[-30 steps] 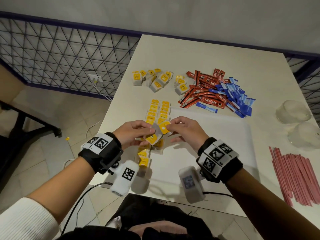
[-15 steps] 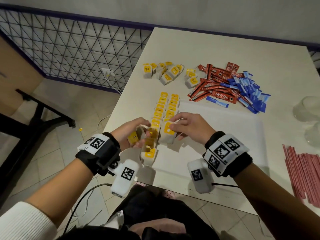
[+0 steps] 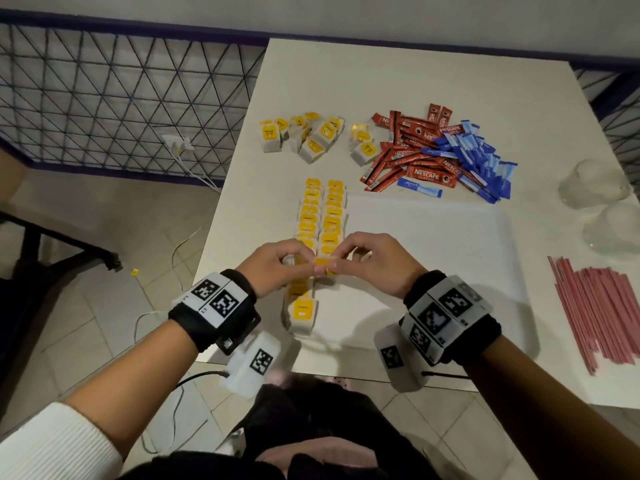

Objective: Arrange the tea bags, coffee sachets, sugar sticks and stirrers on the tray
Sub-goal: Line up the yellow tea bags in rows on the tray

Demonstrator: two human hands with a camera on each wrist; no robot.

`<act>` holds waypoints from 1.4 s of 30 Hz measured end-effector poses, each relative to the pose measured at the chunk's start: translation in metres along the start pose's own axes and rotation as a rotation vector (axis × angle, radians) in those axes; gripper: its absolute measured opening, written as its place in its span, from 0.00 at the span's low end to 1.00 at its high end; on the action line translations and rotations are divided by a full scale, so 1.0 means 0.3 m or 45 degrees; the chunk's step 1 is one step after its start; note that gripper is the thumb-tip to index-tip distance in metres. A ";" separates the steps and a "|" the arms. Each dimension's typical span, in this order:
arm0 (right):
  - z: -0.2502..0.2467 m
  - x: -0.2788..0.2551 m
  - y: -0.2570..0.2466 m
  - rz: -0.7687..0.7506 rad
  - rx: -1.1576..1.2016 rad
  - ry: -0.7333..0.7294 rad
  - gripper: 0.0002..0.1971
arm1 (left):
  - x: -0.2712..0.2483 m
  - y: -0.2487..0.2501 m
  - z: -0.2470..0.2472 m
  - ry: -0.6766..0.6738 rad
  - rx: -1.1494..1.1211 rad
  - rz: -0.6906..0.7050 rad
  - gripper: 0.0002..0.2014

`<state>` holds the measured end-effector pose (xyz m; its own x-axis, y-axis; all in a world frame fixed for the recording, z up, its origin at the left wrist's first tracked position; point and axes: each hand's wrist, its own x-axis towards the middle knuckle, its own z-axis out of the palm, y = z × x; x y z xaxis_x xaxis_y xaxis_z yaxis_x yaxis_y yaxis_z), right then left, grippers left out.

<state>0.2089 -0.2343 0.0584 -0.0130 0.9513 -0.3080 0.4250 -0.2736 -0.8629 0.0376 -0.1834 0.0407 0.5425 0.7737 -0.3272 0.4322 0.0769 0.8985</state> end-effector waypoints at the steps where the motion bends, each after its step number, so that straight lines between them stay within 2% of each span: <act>1: 0.003 0.001 -0.002 -0.012 -0.045 0.014 0.04 | 0.001 -0.003 -0.007 -0.030 0.019 0.009 0.06; 5: 0.023 0.009 0.004 -0.039 -0.272 0.111 0.04 | 0.013 -0.018 -0.045 -0.059 -0.017 -0.031 0.10; 10: 0.069 0.016 0.037 0.014 -0.140 0.171 0.07 | 0.026 -0.022 -0.061 -0.146 -0.020 -0.015 0.10; 13: 0.089 0.017 0.056 0.079 -0.079 0.217 0.07 | 0.040 -0.043 -0.048 -0.188 0.018 -0.037 0.06; 17: 0.099 0.012 0.089 0.188 -0.185 0.123 0.05 | 0.061 -0.083 -0.026 -0.244 0.165 -0.088 0.03; 19: 0.108 0.010 0.110 0.227 -0.173 0.084 0.03 | 0.072 -0.102 -0.017 -0.282 0.229 -0.090 0.06; 21: 0.119 0.012 0.133 0.246 -0.096 0.104 0.09 | 0.082 -0.112 -0.009 -0.298 0.314 -0.089 0.08; 24: 0.132 0.032 0.161 0.285 -0.059 0.140 0.12 | 0.100 -0.114 -0.002 -0.299 0.428 -0.075 0.05; 27: 0.131 0.060 0.168 0.312 -0.183 0.146 0.04 | 0.128 -0.109 -0.006 -0.310 0.597 -0.069 0.05; 31: 0.116 0.083 0.166 0.315 -0.271 0.137 0.03 | 0.155 -0.096 -0.010 -0.303 0.826 -0.081 0.05; 37: 0.100 0.113 0.177 0.331 -0.200 0.131 0.12 | 0.171 -0.071 -0.006 -0.244 0.897 -0.091 0.05; 42: 0.100 0.124 0.185 0.327 -0.185 0.160 0.06 | 0.180 -0.068 -0.006 -0.212 0.936 -0.103 0.05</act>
<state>0.2048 -0.2184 -0.0131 0.2198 0.8662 -0.4487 0.5248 -0.4928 -0.6941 0.0568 -0.1420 0.0053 0.5652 0.6735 -0.4764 0.8126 -0.3546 0.4626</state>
